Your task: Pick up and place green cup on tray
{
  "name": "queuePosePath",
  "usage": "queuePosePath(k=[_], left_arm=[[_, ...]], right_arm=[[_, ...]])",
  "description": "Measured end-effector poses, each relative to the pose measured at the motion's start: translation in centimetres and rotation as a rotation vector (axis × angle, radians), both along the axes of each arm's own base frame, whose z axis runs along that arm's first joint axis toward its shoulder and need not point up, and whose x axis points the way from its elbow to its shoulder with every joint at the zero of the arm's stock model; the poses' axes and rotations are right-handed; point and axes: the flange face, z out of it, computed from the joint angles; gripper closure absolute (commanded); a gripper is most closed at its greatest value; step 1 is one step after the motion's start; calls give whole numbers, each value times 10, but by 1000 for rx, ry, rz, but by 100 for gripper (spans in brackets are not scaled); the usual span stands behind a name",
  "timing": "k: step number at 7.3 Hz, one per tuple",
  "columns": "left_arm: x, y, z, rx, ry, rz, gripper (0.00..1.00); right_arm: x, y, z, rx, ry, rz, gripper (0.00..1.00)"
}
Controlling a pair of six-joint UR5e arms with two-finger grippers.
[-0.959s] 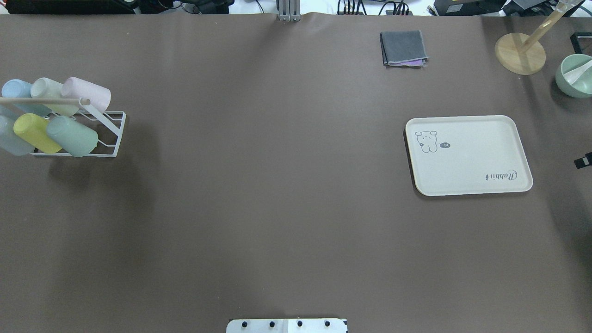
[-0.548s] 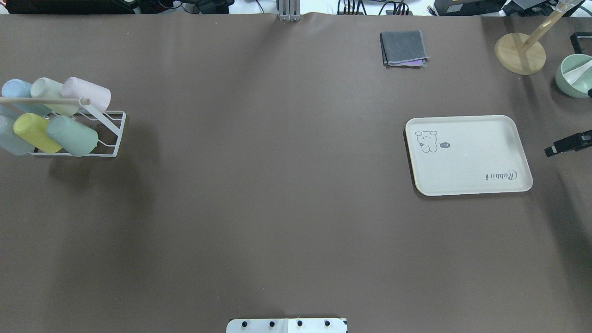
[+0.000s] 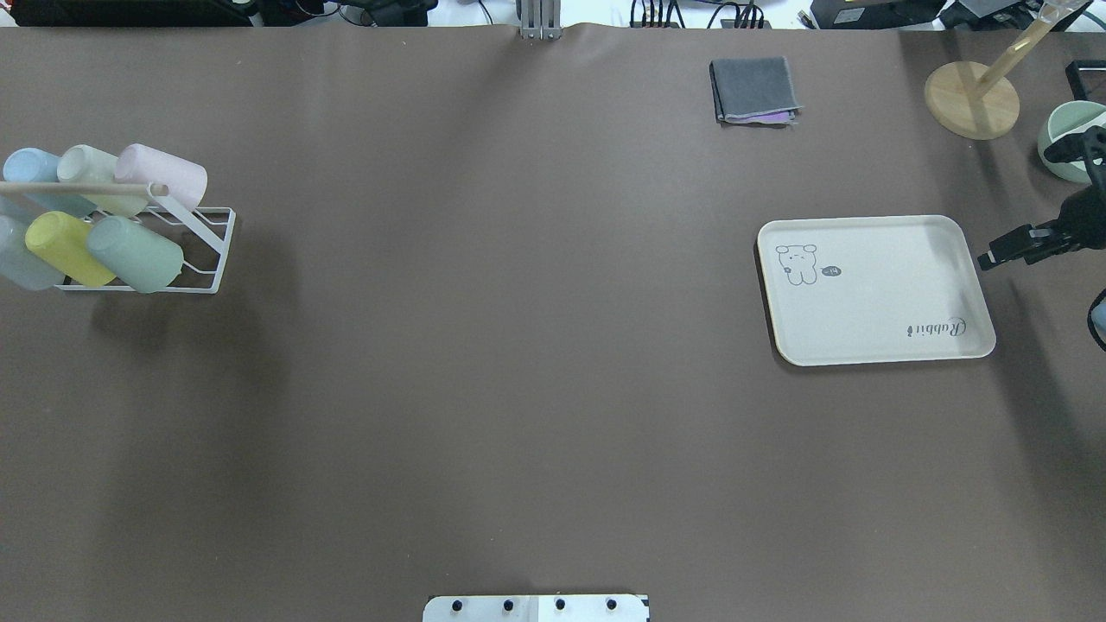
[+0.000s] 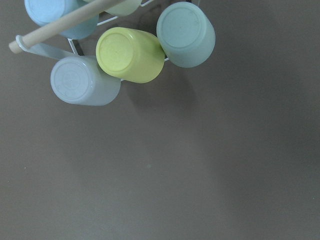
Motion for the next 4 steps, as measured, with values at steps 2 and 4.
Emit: queuePosePath(k=[2, 4], left_arm=[[44, 12, -21, 110, -49, 118, 2], [78, 22, -32, 209, -75, 198, 2]], right_arm=[[-9, -8, -2, -5, -3, -9, 36], [-21, -16, -6, -5, -6, -19, 36]])
